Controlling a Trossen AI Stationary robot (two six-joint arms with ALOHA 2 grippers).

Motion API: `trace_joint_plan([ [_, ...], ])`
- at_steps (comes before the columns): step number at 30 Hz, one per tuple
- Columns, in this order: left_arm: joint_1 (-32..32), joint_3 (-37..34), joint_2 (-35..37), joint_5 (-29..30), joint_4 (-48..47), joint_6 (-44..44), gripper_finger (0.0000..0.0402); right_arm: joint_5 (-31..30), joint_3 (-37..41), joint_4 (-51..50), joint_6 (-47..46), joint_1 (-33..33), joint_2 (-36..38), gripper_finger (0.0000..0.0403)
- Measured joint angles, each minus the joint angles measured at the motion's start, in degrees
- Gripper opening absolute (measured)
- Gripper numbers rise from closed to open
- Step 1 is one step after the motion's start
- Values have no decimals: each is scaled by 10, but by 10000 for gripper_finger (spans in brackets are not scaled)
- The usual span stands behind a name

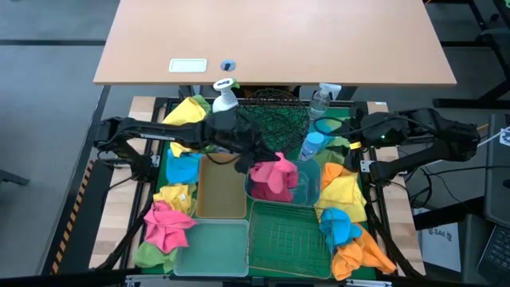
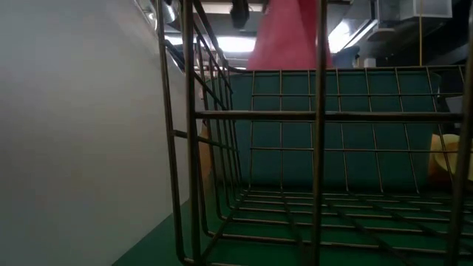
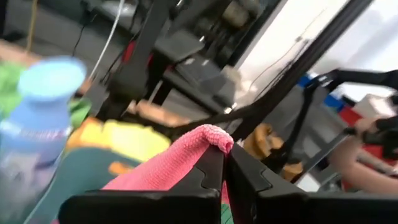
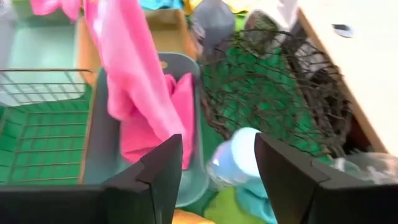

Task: Sort microfiber towel by color & place in baskets
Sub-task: Put the top pink towel into the blue bin

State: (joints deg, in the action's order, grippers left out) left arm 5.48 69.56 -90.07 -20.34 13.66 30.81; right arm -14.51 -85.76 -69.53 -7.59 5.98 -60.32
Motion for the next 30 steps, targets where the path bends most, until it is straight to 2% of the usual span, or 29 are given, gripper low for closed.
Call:
trace_joint_plan([
  [10, 0, 0, -75, 1, -42, -1, 11, -19, 0, -19, -3, 0, 27, 199],
  [14, 0, 0, -91, 2, -43, -44, 21, -20, 0, -26, -12, 0, 26, 199],
  [19, -4, 0, -98, 2, -43, -99, 58, -53, 0, -41, -37, 0, 26, 199],
  [24, -16, 0, -98, 47, -44, -192, 104, -88, 0, -58, -62, 0, 26, 199],
  [30, -29, 0, -98, 82, -58, -225, 143, -89, 0, -59, -63, 0, 26, 199],
])
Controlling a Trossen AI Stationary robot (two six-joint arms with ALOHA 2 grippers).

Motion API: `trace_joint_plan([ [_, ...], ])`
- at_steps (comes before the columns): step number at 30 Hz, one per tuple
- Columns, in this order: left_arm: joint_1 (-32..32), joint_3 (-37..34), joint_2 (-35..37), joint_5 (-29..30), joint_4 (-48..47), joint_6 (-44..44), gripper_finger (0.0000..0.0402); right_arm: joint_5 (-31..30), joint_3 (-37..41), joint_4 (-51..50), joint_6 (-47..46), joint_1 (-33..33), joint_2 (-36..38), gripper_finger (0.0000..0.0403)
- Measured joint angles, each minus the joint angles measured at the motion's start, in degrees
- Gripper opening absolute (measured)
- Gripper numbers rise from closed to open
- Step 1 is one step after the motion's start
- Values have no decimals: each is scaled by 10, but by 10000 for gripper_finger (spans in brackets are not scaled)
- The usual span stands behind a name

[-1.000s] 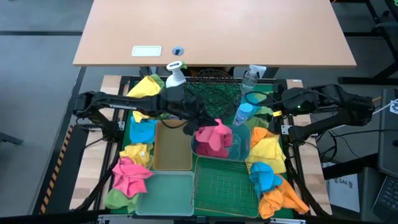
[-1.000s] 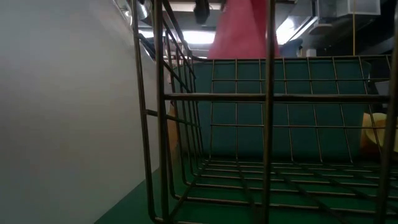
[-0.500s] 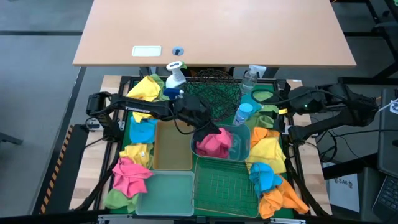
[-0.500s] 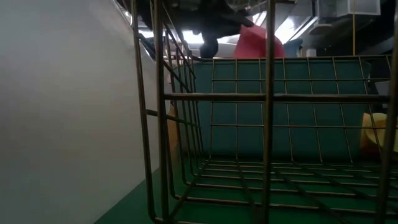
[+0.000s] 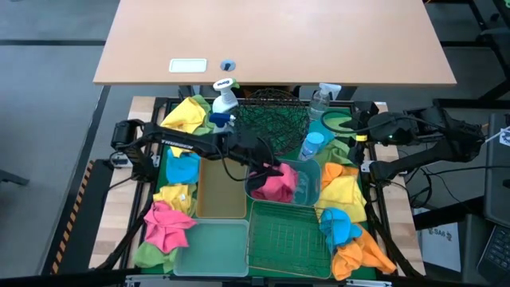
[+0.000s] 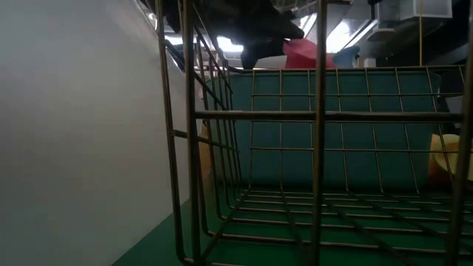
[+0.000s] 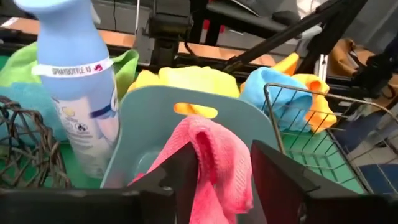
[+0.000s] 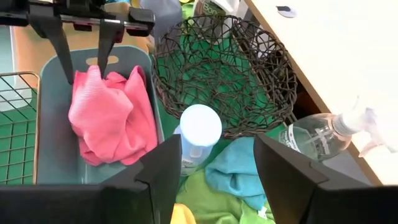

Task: Sort microfiber towel by color & place in baskets
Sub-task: Put the top pink towel into the blue bin, then put the top blue towel into the black circular wire basket

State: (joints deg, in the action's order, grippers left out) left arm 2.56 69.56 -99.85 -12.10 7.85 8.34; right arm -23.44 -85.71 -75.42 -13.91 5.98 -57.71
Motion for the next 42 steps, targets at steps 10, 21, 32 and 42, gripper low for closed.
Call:
trace_joint_plan([
  [10, -1, 0, 21, -23, -51, -26, 155, 0, 6, -19, 0, 0, -1, 199],
  [21, -1, 0, 44, -26, -196, -25, 155, 0, 102, -18, -18, 0, 12, 199],
  [32, -2, -1, 80, -26, -307, -25, 155, -10, 178, -7, -26, 0, 13, 199],
  [42, -11, 0, 122, -22, -307, -25, 155, -115, 233, 17, -54, -30, 14, 199],
])
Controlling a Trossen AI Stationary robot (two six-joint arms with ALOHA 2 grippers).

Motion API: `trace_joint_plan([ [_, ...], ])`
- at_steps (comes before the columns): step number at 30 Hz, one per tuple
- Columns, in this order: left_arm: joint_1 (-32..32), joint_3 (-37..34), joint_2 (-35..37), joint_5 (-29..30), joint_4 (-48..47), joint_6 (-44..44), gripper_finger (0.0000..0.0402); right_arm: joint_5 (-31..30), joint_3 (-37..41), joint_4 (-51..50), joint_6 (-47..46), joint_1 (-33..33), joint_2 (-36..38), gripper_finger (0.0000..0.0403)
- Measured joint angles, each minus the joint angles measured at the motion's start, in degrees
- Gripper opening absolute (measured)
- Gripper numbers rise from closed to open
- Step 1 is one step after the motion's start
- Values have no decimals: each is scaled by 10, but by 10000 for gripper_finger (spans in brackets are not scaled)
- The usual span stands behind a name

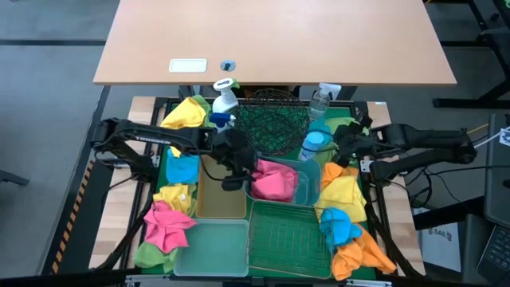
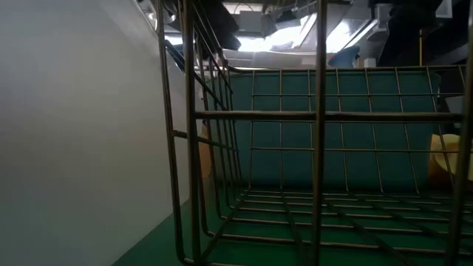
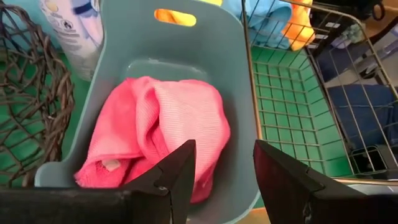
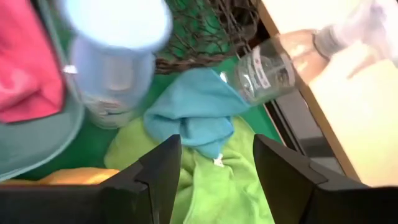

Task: Sort microfiber towel by color & place in baskets
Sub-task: Put the top blue towel into the black circular wire basket

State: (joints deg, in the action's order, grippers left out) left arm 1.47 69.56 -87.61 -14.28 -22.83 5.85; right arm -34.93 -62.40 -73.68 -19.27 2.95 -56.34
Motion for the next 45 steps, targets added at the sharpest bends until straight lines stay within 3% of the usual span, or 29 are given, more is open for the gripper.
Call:
trace_joint_plan([
  [9, -1, 0, 1, 2, 3, 0, 155, 17, 4, 17, 4, -134, 0, 199],
  [16, -1, 0, 0, 2, 4, 0, 155, 165, 4, 32, 77, -271, 3, 199],
  [27, -1, 0, 0, 1, 4, 0, 155, 317, 4, 115, 160, -461, -13, 199],
  [36, -1, 0, 0, 1, 4, 0, 155, 333, 4, 115, 166, -484, -73, 199],
  [45, -2, 0, 0, 1, 4, 0, 155, 397, 4, 142, 142, -483, -154, 199],
])
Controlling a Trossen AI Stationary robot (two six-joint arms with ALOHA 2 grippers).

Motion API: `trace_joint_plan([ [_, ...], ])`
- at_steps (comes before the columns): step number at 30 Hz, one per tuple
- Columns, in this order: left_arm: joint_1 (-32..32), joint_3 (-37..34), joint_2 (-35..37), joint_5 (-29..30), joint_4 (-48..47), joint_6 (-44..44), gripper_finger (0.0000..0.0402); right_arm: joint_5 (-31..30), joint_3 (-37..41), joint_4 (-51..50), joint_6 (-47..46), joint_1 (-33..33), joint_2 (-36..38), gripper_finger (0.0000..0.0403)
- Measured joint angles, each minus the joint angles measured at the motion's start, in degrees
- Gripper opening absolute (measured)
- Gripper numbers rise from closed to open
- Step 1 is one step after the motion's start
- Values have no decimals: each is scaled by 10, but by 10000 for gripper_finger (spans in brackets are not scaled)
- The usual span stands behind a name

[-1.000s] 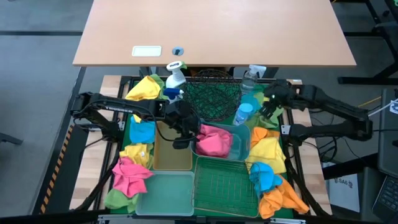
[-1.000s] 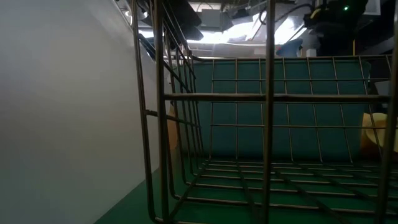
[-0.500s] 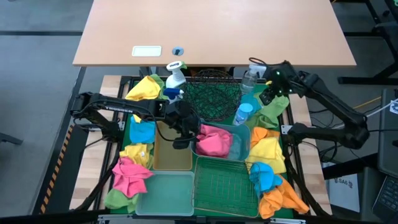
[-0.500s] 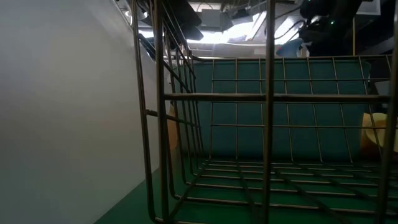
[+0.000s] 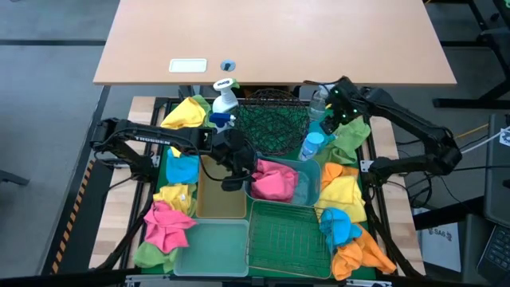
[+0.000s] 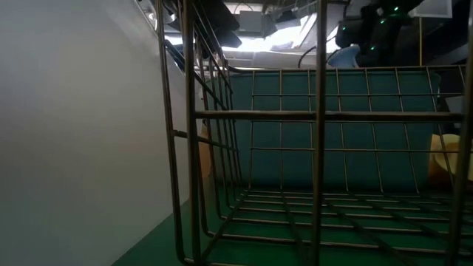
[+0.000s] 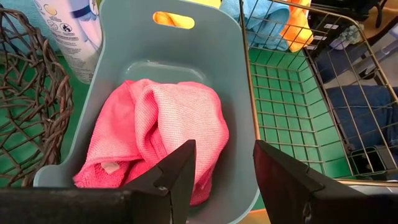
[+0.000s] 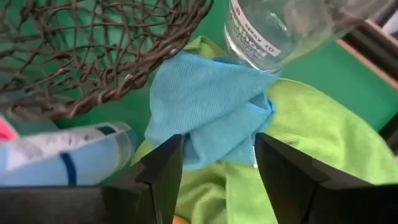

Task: Sort microfiber towel by color & place in baskets
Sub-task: Put the top blue towel into the black circular wire basket

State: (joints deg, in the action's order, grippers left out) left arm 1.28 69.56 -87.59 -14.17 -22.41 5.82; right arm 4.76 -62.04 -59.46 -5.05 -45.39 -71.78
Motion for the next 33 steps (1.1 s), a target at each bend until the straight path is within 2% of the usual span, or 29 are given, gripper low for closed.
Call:
trace_joint_plan([
  [9, -1, 0, 0, 0, 0, 0, 155, -1, 1, 1, -51, 0, -49, 199],
  [15, -10, 0, 0, 0, 0, 0, 155, -1, 74, 85, -52, 0, -49, 199],
  [26, -21, 0, 0, 23, 3, 0, 155, 4, 222, 312, -116, 0, -49, 199],
  [33, -21, 0, 0, 30, 2, 0, 155, 19, 265, 372, -119, 0, -49, 196],
])
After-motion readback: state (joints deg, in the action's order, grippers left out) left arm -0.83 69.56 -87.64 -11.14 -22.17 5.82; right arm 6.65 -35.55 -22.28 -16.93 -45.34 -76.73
